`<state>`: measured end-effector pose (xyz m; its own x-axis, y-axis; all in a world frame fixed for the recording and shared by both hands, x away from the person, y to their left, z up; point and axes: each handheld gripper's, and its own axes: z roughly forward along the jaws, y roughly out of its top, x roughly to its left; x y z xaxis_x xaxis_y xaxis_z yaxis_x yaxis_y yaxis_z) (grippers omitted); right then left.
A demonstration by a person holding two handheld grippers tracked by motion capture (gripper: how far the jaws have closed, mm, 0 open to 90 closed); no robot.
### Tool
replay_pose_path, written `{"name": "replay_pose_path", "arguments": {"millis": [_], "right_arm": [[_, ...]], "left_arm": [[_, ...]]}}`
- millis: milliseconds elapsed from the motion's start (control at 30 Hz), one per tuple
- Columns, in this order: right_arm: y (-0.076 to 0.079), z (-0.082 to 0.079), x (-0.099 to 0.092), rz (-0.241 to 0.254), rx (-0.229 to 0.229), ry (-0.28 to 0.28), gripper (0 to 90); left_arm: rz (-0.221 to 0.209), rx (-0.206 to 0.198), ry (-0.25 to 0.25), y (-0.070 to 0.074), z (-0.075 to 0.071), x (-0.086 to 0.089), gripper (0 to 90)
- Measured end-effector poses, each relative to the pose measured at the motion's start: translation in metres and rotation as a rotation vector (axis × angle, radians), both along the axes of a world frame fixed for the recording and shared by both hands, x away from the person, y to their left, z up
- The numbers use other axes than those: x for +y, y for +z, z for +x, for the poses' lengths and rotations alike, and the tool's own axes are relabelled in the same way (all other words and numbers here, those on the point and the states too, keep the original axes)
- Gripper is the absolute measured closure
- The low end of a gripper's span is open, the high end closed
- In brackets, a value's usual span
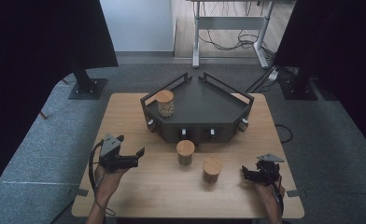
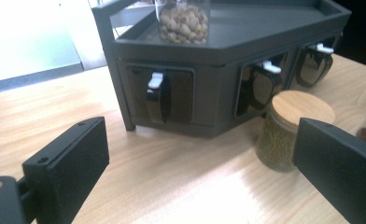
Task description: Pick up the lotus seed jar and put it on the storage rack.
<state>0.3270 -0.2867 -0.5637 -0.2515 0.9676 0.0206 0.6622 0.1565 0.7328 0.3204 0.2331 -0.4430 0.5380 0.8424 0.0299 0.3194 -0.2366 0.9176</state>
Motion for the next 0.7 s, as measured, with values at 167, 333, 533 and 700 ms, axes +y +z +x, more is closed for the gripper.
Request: {"name": "replay_pose_path", "arguments": {"millis": [167, 333, 533, 700], "right_arm": [[0.000, 0.000, 0.000, 0.000, 0.000, 0.000, 7.3], [0.000, 0.000, 0.000, 0.000, 0.000, 0.000, 7.3], [0.000, 0.000, 0.000, 0.000, 0.000, 0.000, 7.3], [0.000, 0.000, 0.000, 0.000, 0.000, 0.000, 7.3]], "left_arm": [[0.012, 0.012, 0.009, -0.010, -0.008, 0.003, 3.7], [0.013, 0.020, 0.015, -0.015, -0.015, 0.007, 3.9], [0.014, 0.026, 0.012, -0.022, -0.025, 0.007, 4.2], [0.028, 0.039, 0.010, -0.032, -0.031, 0.005, 4.3]]}}
